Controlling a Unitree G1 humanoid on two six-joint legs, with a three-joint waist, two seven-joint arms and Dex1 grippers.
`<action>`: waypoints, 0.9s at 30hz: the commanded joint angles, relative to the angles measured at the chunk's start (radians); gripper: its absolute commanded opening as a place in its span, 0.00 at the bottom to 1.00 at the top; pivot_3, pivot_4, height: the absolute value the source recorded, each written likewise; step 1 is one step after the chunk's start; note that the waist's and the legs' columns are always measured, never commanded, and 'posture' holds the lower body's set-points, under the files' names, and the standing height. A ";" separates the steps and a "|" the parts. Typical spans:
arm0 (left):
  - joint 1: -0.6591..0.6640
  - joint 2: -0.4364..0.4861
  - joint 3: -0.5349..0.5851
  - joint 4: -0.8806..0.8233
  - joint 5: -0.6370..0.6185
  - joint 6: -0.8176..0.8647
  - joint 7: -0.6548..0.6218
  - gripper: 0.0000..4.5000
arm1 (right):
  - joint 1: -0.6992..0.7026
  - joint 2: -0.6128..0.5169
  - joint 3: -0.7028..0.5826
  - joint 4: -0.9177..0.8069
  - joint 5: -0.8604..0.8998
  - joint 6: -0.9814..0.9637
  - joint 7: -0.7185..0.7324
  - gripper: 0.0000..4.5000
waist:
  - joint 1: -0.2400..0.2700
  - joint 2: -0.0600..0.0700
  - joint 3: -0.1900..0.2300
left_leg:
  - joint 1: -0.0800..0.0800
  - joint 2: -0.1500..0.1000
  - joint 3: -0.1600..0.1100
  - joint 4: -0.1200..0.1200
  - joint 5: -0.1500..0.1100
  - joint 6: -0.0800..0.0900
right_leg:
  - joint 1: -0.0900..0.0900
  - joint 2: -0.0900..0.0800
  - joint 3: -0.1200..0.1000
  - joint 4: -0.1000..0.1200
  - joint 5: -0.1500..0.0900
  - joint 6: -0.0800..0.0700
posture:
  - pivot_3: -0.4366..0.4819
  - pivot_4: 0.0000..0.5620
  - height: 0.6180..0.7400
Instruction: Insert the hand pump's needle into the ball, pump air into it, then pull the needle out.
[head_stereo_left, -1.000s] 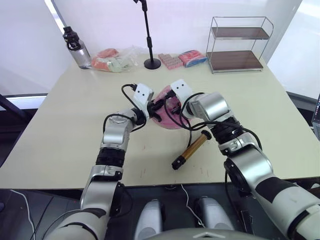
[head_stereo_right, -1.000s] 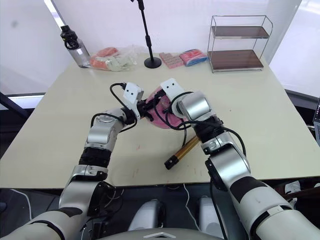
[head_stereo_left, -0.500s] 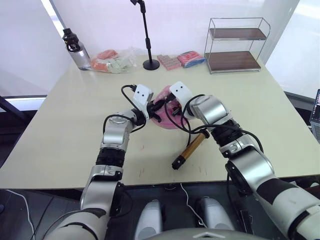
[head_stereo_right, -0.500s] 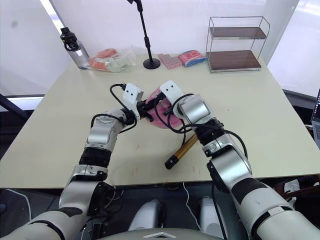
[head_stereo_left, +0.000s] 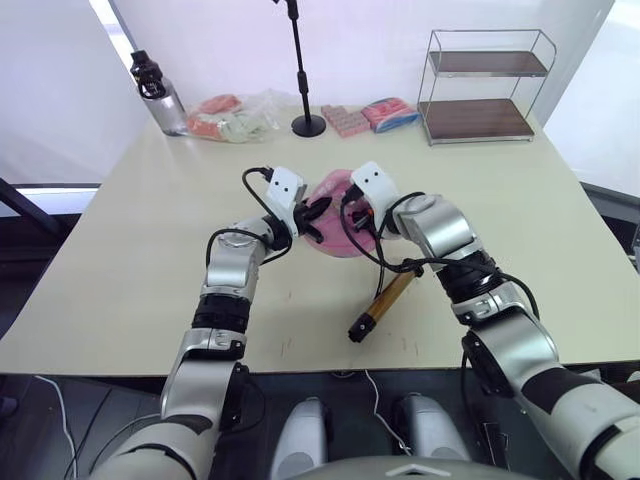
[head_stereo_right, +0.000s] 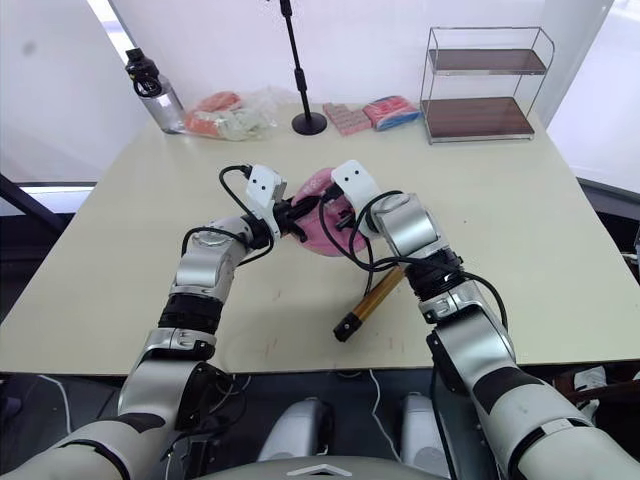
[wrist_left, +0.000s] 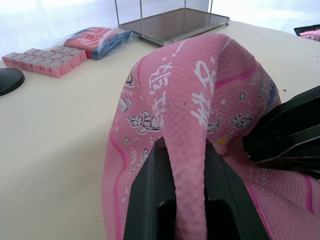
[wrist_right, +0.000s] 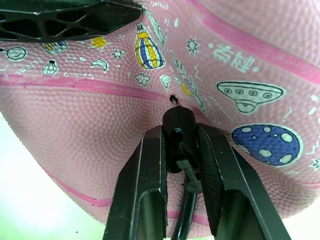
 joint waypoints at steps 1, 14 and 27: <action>-0.006 -0.066 -0.105 0.005 -0.027 -0.019 -0.121 0.00 | 0.025 -0.004 0.056 -0.023 0.005 0.006 0.018 0.08 | 0.002 0.000 0.000 | -0.001 -0.001 0.000 0.000 0.000 0.000 | -0.001 0.000 0.000 0.000 0.000 0.000 | 0.48 0.27 1.00; -0.004 -0.076 -0.104 0.025 -0.020 -0.040 -0.155 0.00 | 0.040 -0.063 0.071 -0.160 0.030 0.118 0.040 0.08 | 0.020 0.002 0.003 | -0.009 -0.010 -0.007 -0.001 0.000 0.000 | -0.003 -0.004 -0.004 -0.005 0.000 0.000 | 0.48 0.27 1.00; -0.009 -0.078 -0.097 0.049 -0.013 -0.053 -0.145 0.00 | 0.059 -0.074 0.069 -0.182 0.040 0.085 0.036 0.08 | 0.021 0.002 0.003 | -0.011 -0.011 -0.014 -0.001 0.000 0.000 | -0.001 -0.004 -0.010 -0.007 0.000 0.000 | 0.48 0.27 1.00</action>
